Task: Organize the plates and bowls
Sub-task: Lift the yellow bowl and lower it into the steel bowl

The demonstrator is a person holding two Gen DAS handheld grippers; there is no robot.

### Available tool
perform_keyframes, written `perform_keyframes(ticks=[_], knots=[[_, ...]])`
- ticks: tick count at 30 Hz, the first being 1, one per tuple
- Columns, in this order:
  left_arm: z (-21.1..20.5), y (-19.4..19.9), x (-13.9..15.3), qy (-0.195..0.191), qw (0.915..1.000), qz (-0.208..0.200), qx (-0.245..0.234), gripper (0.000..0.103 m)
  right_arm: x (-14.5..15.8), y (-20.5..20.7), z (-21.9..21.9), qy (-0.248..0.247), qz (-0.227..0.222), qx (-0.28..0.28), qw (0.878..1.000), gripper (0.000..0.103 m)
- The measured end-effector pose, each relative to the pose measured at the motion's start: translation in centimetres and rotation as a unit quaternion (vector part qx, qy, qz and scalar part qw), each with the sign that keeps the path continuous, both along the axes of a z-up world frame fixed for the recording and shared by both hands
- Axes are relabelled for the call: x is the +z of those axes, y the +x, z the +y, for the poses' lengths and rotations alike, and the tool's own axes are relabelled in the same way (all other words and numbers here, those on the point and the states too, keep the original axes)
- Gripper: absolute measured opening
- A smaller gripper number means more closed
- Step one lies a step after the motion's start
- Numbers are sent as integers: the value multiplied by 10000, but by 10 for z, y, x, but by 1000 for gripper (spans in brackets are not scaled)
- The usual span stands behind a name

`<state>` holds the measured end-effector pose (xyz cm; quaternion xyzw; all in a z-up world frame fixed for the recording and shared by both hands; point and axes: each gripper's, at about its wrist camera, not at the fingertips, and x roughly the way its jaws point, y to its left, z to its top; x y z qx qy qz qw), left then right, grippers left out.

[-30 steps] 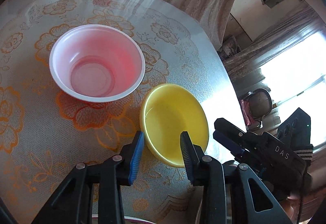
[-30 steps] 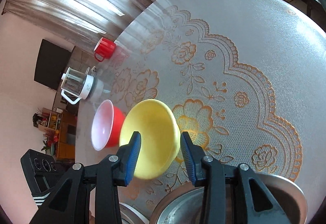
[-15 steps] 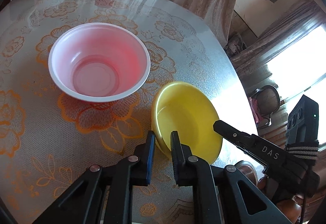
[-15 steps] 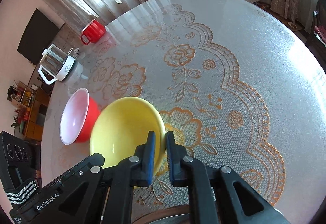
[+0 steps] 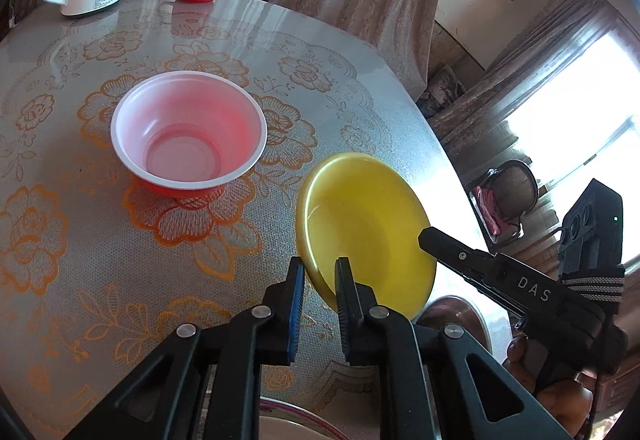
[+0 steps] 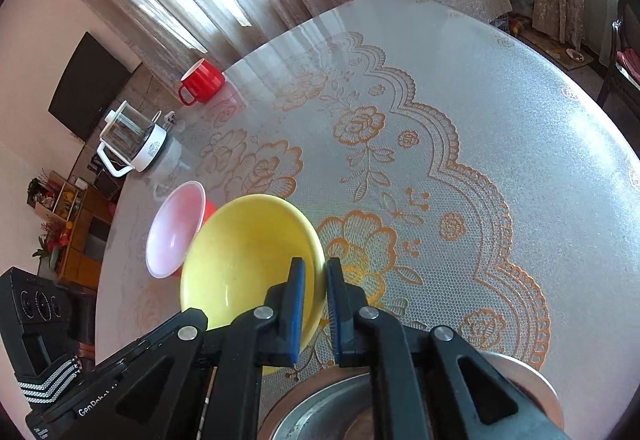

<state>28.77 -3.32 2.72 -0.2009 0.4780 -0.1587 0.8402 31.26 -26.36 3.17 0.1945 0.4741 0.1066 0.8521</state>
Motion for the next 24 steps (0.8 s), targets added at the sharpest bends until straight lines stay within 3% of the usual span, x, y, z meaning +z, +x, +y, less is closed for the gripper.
perform_keyframes(ticks=[5,15,24], knots=[[0,-18,14,-155,9998,-77,-136,15,15,-21,-5,75,-192,-35,9998,9],[-25,-58,36,-43,9976,-376,-587,15,37,-78,-24,62,-504,-217,9985,9],[-57,-86,25,145,9944,-302,-999,15,32,-122,-47,-153,-444,-421,9980,9]])
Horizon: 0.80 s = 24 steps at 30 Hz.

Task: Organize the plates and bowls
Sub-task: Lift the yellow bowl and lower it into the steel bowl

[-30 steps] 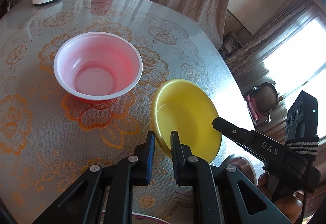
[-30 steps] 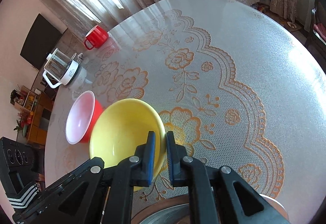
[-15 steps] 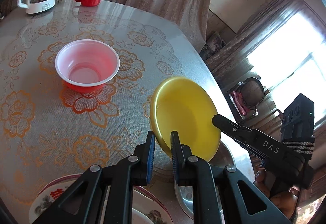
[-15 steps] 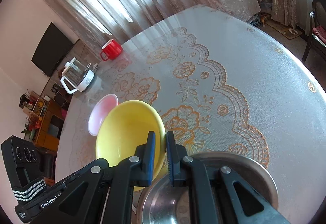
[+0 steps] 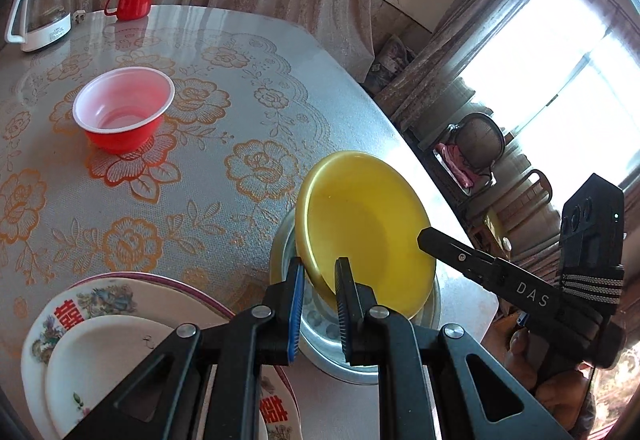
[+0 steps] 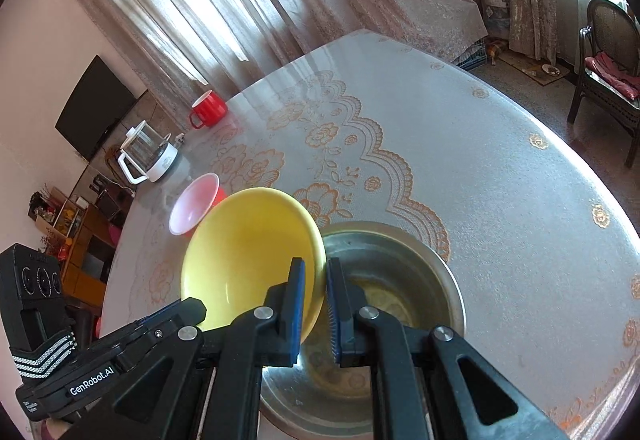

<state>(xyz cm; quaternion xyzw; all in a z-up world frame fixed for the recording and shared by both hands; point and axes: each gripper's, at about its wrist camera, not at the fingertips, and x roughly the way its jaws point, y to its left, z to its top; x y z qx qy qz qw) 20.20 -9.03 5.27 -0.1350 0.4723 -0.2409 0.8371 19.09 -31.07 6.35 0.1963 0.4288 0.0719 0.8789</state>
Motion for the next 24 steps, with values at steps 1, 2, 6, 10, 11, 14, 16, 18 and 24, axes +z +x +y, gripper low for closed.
perform_keyframes(ticks=[1,2,6,10,11,14,16,18,24], knots=[[-3,-2,-2,23,10000,16,-32,15,-3,-3,-2,-12,43,-36,10000,9],[-6,-4,-4,64,10000,26,-70,15,-6,-6,-4,-17,79,-66,9999,9],[-16,-11,-13,252,9994,104,-205,15,-15,-18,-13,19,149,-166,9997,9],[-24,-15,-21,349,9988,197,-274,15,-22,-23,-16,-2,232,-213,9995,9],[-26,-16,-23,387,9986,208,-292,16,-24,-24,-16,-34,253,-231,9994,9],[-30,-16,-29,446,9981,280,-330,16,-27,-23,-13,-205,285,-264,9990,9],[-34,-17,-31,519,9977,268,-352,16,-30,-24,-12,-360,295,-302,9985,9],[-36,-17,-33,547,9975,258,-375,16,-34,-25,-11,-504,313,-282,9978,11],[-39,-20,-33,706,9968,62,-374,18,-42,-24,-9,-700,312,-307,9966,14]])
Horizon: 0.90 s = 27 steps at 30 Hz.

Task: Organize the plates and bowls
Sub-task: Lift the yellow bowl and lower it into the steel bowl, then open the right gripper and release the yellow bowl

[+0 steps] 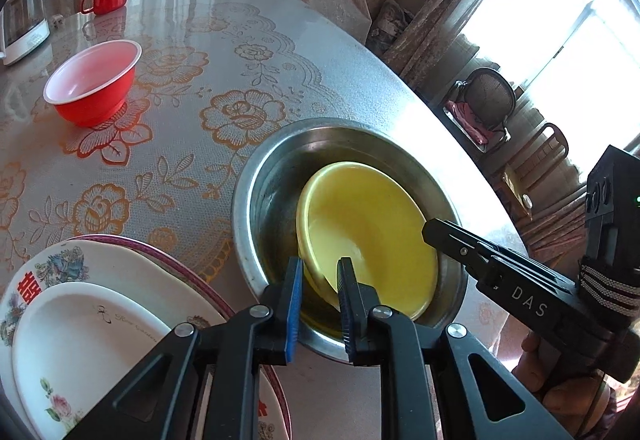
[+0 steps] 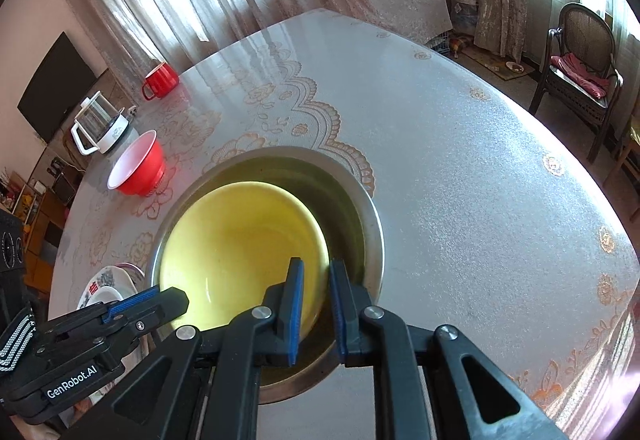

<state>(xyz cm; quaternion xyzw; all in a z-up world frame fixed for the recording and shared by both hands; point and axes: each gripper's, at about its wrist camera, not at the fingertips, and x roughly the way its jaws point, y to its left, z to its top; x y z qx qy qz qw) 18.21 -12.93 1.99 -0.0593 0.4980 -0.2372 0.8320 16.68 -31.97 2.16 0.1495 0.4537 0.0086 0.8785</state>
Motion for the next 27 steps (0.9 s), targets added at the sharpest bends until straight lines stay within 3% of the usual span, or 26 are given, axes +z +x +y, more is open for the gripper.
perform_keyframes(ticks=[19,27], knots=[[22,-10,15,-15,9982,-490,333,20,0,3,10,-430,-76,6,9990,17],[41,-16,20,203,9959,-702,531,23,7,5,16,-528,-180,-63,9984,20]])
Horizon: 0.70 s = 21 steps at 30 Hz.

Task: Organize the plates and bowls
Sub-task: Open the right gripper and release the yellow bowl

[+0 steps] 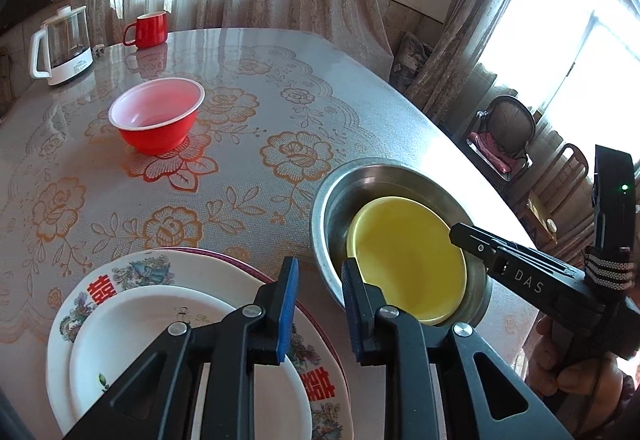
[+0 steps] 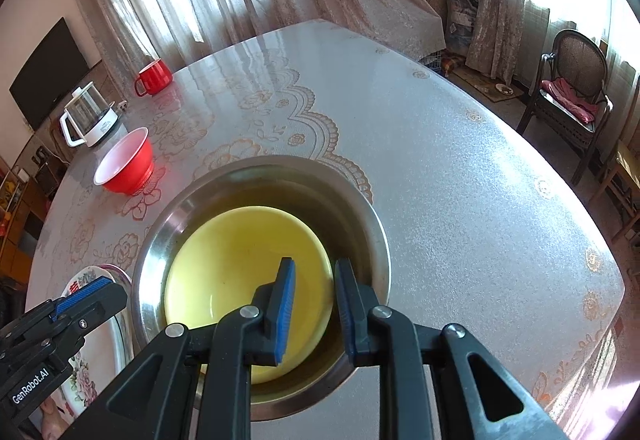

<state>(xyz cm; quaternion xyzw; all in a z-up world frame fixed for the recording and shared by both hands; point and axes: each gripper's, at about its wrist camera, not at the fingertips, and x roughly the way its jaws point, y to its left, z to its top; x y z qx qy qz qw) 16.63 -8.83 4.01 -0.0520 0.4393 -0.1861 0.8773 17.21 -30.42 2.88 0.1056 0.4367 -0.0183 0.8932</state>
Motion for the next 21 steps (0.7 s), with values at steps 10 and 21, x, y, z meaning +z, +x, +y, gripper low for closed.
perform_keyframes(ticks=[10,21], knots=[[26,-1,5,99,9995,-134,272,24,27,3,29,205,-417,668,9967,37],[63,5,2,4,9979,-72,640,27,28,26,75,927,-111,1613,9825,40]])
